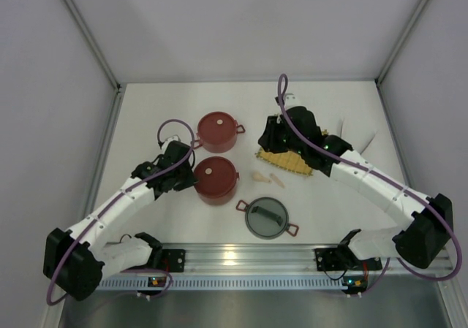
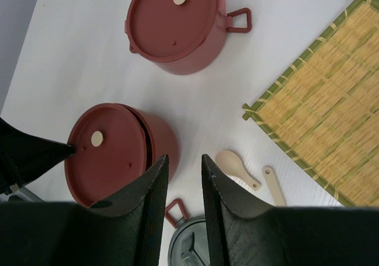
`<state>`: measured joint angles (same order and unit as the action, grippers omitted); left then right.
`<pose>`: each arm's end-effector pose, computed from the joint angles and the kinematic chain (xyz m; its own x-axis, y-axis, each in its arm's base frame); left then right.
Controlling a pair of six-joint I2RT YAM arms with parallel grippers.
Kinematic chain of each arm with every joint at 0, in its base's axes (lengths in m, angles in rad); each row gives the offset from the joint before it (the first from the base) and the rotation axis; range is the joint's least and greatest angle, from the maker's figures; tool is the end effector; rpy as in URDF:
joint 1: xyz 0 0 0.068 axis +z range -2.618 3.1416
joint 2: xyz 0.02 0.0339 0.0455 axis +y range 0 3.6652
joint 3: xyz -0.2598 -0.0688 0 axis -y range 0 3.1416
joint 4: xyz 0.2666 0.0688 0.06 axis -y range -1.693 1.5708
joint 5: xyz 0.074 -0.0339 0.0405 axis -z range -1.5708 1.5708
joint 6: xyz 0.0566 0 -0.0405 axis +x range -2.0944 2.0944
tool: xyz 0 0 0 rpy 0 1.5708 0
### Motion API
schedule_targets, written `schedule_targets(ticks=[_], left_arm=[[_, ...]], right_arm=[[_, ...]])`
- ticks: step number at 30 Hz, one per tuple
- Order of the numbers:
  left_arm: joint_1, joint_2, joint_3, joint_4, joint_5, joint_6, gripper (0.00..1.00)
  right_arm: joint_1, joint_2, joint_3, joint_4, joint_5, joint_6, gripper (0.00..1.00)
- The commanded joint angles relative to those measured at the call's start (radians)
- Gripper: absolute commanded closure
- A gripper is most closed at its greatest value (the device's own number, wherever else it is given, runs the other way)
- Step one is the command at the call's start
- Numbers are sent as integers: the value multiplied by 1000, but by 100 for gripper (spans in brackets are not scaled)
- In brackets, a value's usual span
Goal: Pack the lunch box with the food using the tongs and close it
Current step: Close the box lid on the packing box.
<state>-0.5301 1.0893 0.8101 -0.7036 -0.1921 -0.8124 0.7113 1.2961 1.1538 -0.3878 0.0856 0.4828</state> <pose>0.2163 -0.1142 0.2202 -0.7877 -0.3643 -0.4968 -0.2426 0.9247 -0.2934 0.2565 0.2147 0.3192 -0.6153 0.0804 -0.7842 -0.3488 0.8644 0.3623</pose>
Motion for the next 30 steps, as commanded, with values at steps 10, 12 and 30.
schedule_targets(ticks=[10,12,30], left_arm=[[-11,52,-42,-10,-69,9,100],[-11,66,-52,-4,-76,9,99],[-11,127,-69,4,-99,21,95]], right_arm=[[71,35,10,40,-1,19,72],[97,54,24,40,-4,19,72],[232,196,76,102,-24,43,77]])
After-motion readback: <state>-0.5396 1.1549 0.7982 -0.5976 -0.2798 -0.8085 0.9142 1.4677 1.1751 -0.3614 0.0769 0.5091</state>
